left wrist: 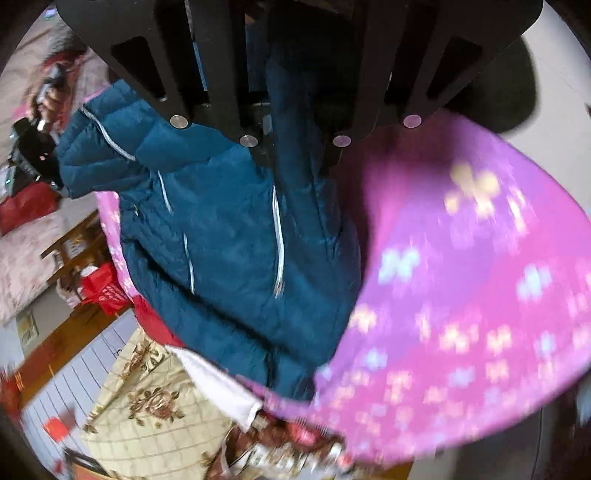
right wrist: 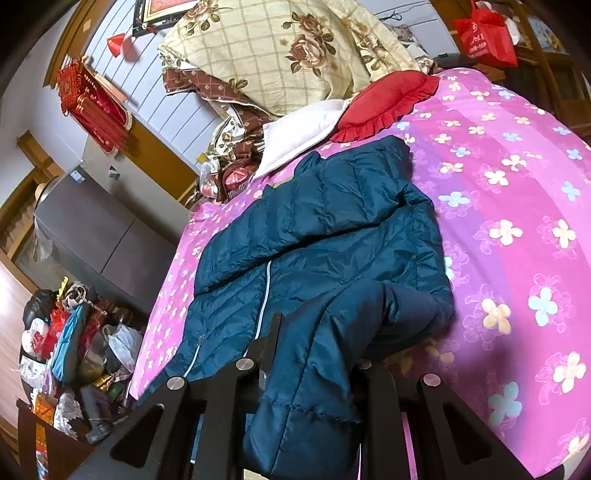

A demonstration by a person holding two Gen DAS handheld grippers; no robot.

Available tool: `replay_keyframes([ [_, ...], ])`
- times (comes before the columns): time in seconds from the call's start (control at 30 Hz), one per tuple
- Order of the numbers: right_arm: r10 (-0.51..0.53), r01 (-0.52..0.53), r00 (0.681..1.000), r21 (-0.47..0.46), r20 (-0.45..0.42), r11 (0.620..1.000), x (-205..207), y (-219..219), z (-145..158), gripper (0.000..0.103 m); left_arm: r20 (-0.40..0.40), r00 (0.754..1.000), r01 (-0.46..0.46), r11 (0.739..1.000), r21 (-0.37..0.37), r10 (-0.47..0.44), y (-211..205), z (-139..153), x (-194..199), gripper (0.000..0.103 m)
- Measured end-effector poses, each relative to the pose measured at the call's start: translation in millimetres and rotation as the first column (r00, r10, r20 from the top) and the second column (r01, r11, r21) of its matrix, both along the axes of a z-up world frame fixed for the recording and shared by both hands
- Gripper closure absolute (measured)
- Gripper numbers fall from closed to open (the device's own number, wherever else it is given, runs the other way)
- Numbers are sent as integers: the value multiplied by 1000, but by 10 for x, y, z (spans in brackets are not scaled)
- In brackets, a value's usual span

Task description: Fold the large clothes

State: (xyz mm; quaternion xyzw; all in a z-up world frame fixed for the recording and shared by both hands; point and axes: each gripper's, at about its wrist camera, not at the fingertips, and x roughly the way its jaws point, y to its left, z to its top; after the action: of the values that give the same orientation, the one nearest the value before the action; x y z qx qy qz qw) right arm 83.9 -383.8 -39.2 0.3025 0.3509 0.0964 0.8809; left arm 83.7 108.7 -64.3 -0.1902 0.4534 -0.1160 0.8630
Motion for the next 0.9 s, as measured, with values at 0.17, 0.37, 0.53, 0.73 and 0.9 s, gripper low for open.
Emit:
replay_keyframes([
  [0.17, -12, 12, 1000, -7, 9, 1000, 21, -31, 57, 85, 141, 990, -3, 997, 77, -8, -109, 456, 68, 95],
  [0.37, -15, 16, 1000, -45, 27, 999, 128, -29, 225, 85, 243, 970, -14, 989, 150, -24, -256, 827, 282, 95],
  [0.53, -14, 17, 999, -86, 45, 996, 269, -11, 411, 85, 282, 959, -27, 977, 210, -34, -375, 1048, 537, 95],
  [0.73, -18, 27, 997, -125, 71, 992, 558, -11, 651, 85, 299, 954, -50, 962, 267, -33, -487, 1236, 929, 95],
  [0.9, -31, 43, 996, -151, 80, 988, 923, -44, 799, 85, 283, 959, -88, 970, 227, 20, -444, 1335, 1381, 95],
])
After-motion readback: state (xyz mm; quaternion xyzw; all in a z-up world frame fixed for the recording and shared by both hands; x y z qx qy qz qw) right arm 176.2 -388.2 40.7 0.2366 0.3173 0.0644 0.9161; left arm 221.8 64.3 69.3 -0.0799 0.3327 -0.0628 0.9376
